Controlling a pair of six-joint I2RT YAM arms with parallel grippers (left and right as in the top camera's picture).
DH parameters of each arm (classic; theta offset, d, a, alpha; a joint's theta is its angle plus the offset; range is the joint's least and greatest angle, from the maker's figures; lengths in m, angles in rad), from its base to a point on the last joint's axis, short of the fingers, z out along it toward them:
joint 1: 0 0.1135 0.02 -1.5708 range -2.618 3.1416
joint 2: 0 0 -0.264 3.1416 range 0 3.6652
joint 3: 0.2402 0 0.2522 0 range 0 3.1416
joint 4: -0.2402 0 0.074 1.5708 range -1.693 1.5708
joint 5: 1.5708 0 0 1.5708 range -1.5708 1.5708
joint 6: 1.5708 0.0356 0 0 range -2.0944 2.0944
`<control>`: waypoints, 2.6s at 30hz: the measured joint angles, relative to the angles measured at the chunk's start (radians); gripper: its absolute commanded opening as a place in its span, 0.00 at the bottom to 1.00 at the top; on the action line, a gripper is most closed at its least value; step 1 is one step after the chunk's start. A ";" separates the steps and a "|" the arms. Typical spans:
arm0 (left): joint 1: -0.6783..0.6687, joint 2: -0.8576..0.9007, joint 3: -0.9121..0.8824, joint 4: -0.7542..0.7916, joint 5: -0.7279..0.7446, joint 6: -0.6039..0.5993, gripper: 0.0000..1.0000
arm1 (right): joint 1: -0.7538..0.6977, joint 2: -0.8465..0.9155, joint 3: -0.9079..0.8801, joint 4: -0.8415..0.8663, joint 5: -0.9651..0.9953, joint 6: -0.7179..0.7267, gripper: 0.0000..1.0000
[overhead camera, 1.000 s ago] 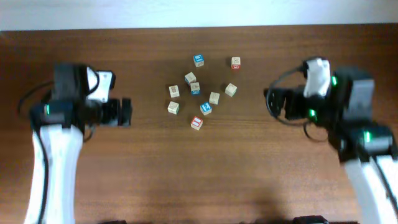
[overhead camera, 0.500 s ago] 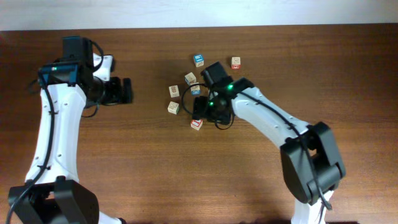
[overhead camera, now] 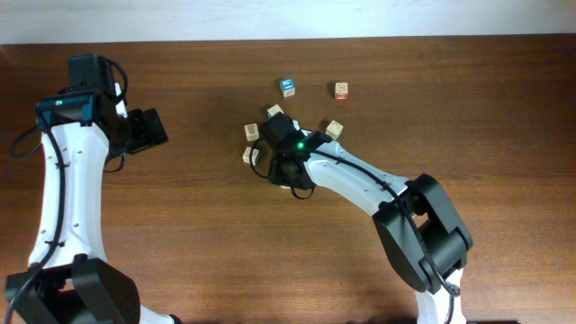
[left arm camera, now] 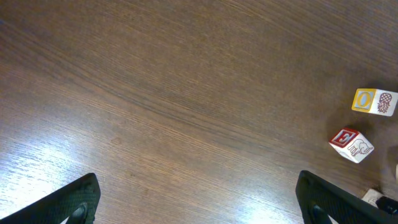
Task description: Rotate 3 blocks
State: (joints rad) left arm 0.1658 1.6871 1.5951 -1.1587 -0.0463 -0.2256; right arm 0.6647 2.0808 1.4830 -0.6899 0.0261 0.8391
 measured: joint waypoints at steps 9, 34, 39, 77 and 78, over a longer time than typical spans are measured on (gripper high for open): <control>0.000 0.000 0.000 -0.004 0.000 0.000 0.99 | 0.000 0.000 0.014 -0.093 0.018 -0.209 0.31; 0.000 0.000 0.000 -0.009 0.000 0.000 0.99 | -0.126 0.002 0.122 -0.309 -0.151 -0.424 0.57; 0.000 0.000 0.000 -0.010 0.000 0.000 0.99 | -0.126 0.003 0.189 -0.158 -0.094 -0.562 0.58; 0.000 0.000 0.000 -0.008 0.000 0.000 0.99 | -0.024 0.115 0.221 -0.332 -0.076 -0.211 0.24; 0.000 0.000 0.000 -0.008 0.000 0.000 0.99 | -0.024 0.114 0.221 -0.332 -0.066 -0.211 0.24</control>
State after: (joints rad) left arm 0.1658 1.6871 1.5955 -1.1664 -0.0463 -0.2256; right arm 0.6407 2.1952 1.7039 -1.0222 -0.0399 0.6285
